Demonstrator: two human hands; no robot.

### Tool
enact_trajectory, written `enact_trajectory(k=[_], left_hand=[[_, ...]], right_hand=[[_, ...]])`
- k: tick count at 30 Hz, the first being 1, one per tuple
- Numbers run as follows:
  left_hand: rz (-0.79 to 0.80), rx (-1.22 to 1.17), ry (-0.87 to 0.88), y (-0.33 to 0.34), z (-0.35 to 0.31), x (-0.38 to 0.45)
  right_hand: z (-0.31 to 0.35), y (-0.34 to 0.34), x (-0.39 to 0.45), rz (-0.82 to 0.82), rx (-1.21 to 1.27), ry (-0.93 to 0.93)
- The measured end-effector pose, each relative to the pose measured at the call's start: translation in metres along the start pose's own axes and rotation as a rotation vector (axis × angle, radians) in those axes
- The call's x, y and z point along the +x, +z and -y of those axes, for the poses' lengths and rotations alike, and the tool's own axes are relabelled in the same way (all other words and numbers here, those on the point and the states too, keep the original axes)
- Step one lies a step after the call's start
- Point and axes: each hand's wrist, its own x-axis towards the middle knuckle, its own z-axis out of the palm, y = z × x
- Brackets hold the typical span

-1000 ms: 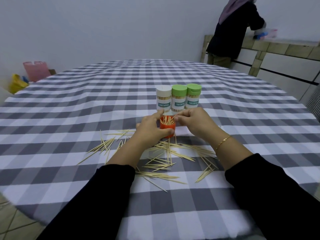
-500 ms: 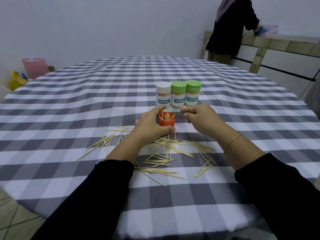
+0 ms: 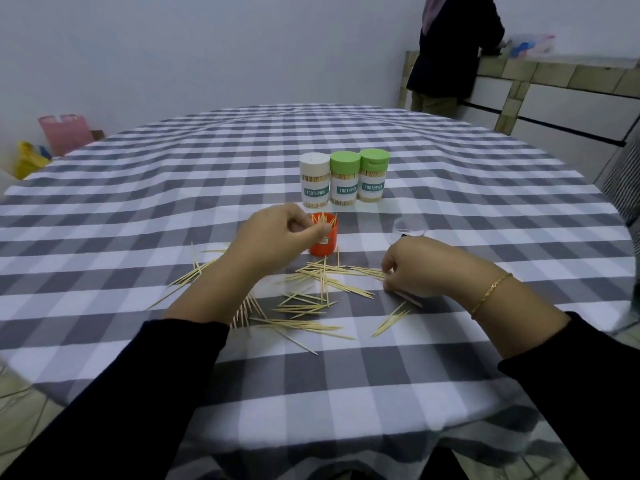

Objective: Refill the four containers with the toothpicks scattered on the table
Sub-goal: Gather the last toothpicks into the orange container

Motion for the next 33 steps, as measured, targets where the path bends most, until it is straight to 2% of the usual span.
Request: enact_trajectory(k=[3,7,13,16,22,24,27,33], left_hand=[[0.164,0.189,0.009,-0.004,-0.005,-0.009],[0.294,0.539,0.038,0.004,-0.007,-0.010],[0.369,0.408,0.026,0.014,-0.002,-0.010],[0.384,0.308,0.035,0.015,0.000,-0.008],[0.523,0.204,0.033,0.006,0.002,-0.010],[0.632,0.271,0.035,-0.002,-0.002,-0.012],[0.739,0.411,0.027,-0.008,-0.009,-0.016],[0.722,0.442,0.042,-0.005,-0.007,-0.016]], right_hand=[[0.003,0.003,0.004,-0.009,-0.020,0.001],[0.012,0.005,0.009,-0.025,0.009,-0.032],[0.022,0.006,0.008,-0.051,0.178,-0.224],[0.016,0.001,0.007,-0.027,0.259,-0.233],[-0.011,-0.014,-0.006,0.267,0.181,-0.208],[-0.016,-0.013,-0.007,0.311,0.117,-0.201],[-0.017,-0.009,-0.006,0.282,0.060,-0.206],[-0.007,-0.003,-0.003,0.222,0.149,-0.231]])
